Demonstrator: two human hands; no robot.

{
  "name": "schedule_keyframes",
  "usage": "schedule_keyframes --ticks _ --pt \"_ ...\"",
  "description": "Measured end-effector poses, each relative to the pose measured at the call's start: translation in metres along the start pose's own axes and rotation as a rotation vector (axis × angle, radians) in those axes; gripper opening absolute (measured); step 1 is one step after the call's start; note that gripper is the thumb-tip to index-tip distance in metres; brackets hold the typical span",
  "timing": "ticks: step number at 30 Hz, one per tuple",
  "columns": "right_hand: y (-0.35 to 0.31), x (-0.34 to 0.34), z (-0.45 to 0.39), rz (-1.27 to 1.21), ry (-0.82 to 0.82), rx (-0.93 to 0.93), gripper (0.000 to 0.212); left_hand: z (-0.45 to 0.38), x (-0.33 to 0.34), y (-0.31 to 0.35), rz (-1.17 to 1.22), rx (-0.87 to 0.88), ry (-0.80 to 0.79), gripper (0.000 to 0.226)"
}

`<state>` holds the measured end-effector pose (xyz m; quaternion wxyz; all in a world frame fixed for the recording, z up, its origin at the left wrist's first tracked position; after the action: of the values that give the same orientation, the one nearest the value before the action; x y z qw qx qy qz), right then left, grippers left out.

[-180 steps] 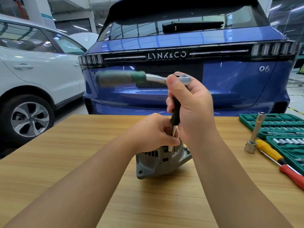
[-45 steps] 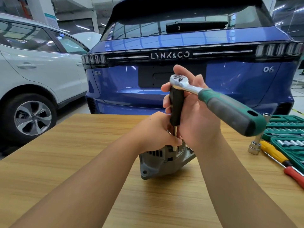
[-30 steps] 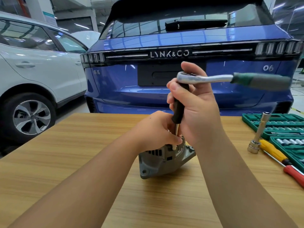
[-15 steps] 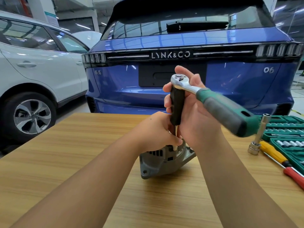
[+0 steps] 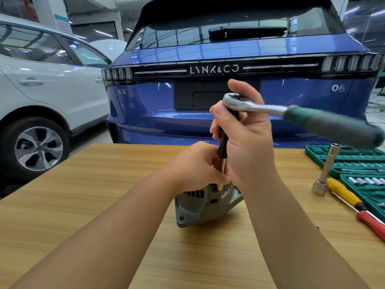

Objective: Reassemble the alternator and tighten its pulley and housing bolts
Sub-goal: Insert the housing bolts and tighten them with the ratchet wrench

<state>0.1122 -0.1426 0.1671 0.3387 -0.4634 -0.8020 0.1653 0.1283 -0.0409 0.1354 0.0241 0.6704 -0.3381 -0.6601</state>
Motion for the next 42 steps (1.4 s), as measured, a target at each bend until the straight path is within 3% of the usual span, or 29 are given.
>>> schedule_keyframes --ticks 4,7,11,15,20,24,29,31,35,37,40,42 --pt "0.000 0.004 0.002 -0.029 -0.017 -0.018 0.048 0.007 -0.002 -0.003 0.077 -0.027 0.040 0.031" --pt "0.002 0.002 -0.002 -0.142 0.026 0.165 0.055 0.007 -0.002 -0.003 0.047 -0.026 0.041 0.033" --pt "-0.001 0.004 -0.006 -0.261 -0.036 0.302 0.032 0.006 -0.004 0.001 0.006 -0.017 0.067 0.026" --pt "-0.003 0.005 0.001 -0.226 -0.006 0.269 0.036 0.010 -0.003 0.003 0.153 -0.031 0.050 0.017" --pt "-0.008 -0.004 0.003 0.114 0.156 0.147 0.023 0.000 0.004 0.000 -0.012 0.011 -0.016 0.011" --pt "-0.002 -0.005 -0.002 -0.092 0.041 0.271 0.031 -0.003 0.003 -0.003 -0.013 -0.009 0.013 0.007" --pt "0.000 0.001 -0.001 0.050 -0.055 -0.007 0.037 -0.003 0.003 -0.004 -0.009 -0.008 0.019 0.008" --pt "0.002 0.000 0.000 0.067 -0.052 -0.035 0.039 -0.002 0.002 -0.003 -0.013 -0.003 0.030 0.008" --pt "0.006 -0.006 -0.008 -0.177 -0.117 0.198 0.042 -0.001 0.003 -0.003 -0.029 -0.035 0.025 0.016" --pt "0.006 -0.007 -0.011 -0.255 -0.160 0.269 0.023 0.000 0.002 -0.002 -0.033 -0.040 0.023 0.016" --pt "0.010 -0.006 -0.011 -0.251 -0.152 0.261 0.060 0.001 0.001 0.000 -0.041 -0.037 0.027 0.014" --pt "0.013 -0.005 -0.011 -0.224 -0.114 0.267 0.065 0.002 0.001 0.000 -0.037 -0.042 0.028 0.014"
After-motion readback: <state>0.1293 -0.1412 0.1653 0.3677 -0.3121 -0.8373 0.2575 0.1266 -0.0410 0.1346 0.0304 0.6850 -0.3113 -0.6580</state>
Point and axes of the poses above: each hand's wrist, its own z-axis away from the middle knuckle, its own x-axis out of the palm, y = z × x, the point moved 4 cm from there along -z, towards the middle knuckle, and after that the axes turned 7 degrees about -z, right-handed, at the moved point
